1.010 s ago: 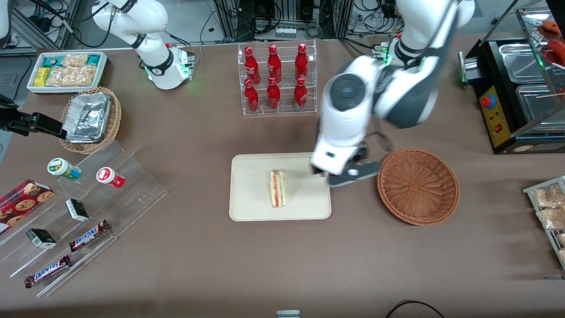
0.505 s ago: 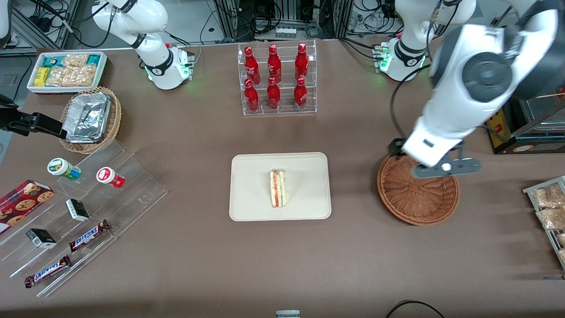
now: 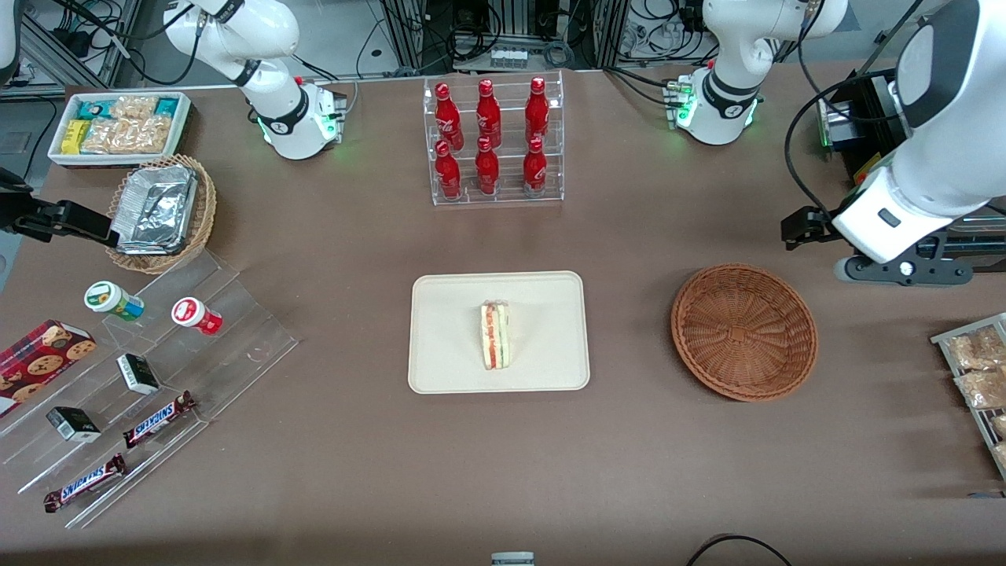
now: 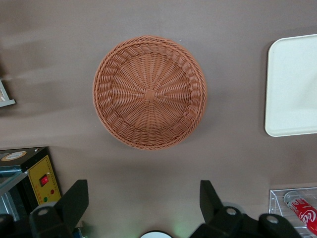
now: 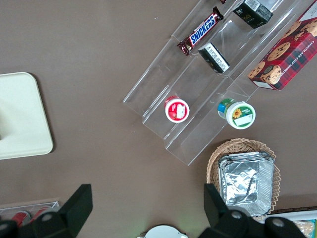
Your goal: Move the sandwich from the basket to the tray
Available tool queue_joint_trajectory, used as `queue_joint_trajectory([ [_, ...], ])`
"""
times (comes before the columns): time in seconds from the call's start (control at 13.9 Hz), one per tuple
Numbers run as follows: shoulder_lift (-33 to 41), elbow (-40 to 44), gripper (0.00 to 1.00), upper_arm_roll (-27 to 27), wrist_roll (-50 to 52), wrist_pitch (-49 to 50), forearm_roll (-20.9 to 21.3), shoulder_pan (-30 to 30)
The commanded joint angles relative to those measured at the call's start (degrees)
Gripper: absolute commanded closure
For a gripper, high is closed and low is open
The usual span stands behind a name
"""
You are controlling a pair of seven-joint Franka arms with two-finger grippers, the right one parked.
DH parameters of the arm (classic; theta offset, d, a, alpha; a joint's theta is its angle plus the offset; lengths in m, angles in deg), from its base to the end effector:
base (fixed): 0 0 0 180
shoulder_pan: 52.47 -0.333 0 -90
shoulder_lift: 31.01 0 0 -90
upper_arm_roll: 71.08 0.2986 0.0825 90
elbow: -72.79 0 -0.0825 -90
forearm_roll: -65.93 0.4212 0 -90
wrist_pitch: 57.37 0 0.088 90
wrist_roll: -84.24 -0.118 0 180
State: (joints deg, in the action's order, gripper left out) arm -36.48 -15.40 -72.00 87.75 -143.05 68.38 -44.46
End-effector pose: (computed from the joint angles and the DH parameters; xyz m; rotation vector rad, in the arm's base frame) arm 0.6005 -0.0886 0.5489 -3.0752 0.1452 0.2066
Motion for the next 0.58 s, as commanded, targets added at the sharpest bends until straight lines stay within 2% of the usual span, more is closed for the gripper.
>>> queue_joint_trajectory([
  [0.0,2.9,-1.8,0.01,-0.6,-1.0,0.4,-0.8,-1.2],
  [0.51,2.1,-0.2,0.01,-0.1,-1.3,0.3,-0.6,-2.0],
])
